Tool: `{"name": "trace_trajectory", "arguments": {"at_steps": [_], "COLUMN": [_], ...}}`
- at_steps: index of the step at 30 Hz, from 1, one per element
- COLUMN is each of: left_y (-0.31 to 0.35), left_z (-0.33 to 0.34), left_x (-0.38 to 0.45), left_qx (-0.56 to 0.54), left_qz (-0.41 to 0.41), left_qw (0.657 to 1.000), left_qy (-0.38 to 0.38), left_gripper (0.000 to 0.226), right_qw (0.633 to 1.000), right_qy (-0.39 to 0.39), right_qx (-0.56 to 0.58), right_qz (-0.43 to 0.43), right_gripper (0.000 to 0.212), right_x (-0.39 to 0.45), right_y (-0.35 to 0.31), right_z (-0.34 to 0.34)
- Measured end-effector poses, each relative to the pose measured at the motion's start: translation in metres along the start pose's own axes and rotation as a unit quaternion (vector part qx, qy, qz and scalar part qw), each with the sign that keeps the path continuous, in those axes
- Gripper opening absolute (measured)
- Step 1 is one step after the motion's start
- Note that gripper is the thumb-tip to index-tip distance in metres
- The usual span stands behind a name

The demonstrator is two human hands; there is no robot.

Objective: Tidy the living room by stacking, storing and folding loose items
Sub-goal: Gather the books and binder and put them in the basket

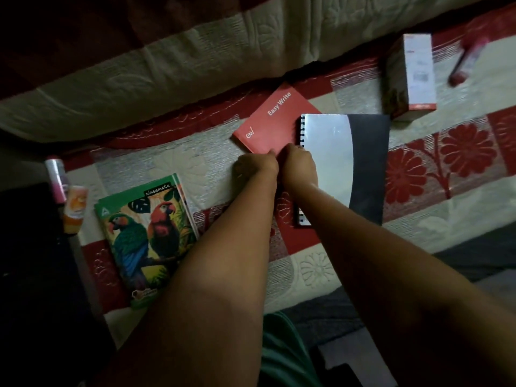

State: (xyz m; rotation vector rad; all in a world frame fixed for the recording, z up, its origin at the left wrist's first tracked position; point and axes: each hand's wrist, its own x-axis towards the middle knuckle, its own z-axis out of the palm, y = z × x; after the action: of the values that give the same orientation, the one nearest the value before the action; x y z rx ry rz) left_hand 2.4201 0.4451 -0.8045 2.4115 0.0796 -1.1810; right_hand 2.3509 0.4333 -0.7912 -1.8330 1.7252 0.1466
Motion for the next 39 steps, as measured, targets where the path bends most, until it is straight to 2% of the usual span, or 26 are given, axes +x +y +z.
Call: {"name": "trace_trajectory", "arguments": {"at_steps": [5,11,13,16,18,21,24,26,30,34,37,39], "left_y": [0.004,0.01,0.01,0.004,-0.008,-0.032,-0.062,-0.083,-0.137,-0.173,-0.182,-0.186], "left_z": [-0.012,-0.046,-0.073,-0.126,-0.167,-0.219,-0.26,-0.282,-0.309,-0.312,-0.303,-0.297], "left_x": [-0.022,-0.019,-0.008,0.009,0.021,0.04,0.048,0.048,0.057,0.068,0.082,0.089], "left_qx": [-0.033,-0.142,-0.143,-0.182,-0.213,-0.211,-0.202,-0.199,-0.196,-0.166,-0.044,0.046], "left_qz": [0.06,0.153,0.157,0.116,0.087,0.077,0.067,0.06,0.054,0.083,0.119,0.113], "left_qw": [0.997,0.976,0.974,0.965,0.953,0.945,0.941,0.947,0.966,0.978,0.992,0.993], "left_qy": [-0.04,-0.06,-0.074,-0.149,-0.197,-0.239,-0.263,-0.244,-0.158,-0.096,-0.025,0.012], "left_gripper": [0.053,0.056,0.06,0.057,0.054,0.048,0.043,0.04,0.042,0.045,0.044,0.048], "right_qw": [1.0,0.998,0.995,0.993,0.992,0.986,0.973,0.97,0.973,0.973,0.975,0.979], "right_qy": [0.001,0.04,0.052,0.05,0.01,-0.107,-0.168,-0.184,-0.215,-0.222,-0.216,-0.205], "right_qx": [0.016,0.056,0.081,0.109,0.12,0.111,0.142,0.15,0.078,0.04,0.03,0.008], "right_qz": [0.009,-0.004,-0.003,0.009,0.031,0.058,0.066,0.051,-0.016,-0.039,-0.027,-0.018], "right_gripper": [0.025,0.038,0.04,0.051,0.065,0.077,0.089,0.081,0.053,0.049,0.048,0.051], "right_x": [-0.004,-0.02,-0.022,-0.024,-0.027,-0.033,-0.045,-0.061,-0.09,-0.108,-0.11,-0.11], "right_y": [-0.007,-0.026,-0.031,-0.041,-0.054,-0.079,-0.099,-0.111,-0.122,-0.124,-0.126,-0.127], "right_z": [-0.004,-0.01,-0.008,0.002,0.011,0.033,0.057,0.068,0.087,0.102,0.106,0.105]}}
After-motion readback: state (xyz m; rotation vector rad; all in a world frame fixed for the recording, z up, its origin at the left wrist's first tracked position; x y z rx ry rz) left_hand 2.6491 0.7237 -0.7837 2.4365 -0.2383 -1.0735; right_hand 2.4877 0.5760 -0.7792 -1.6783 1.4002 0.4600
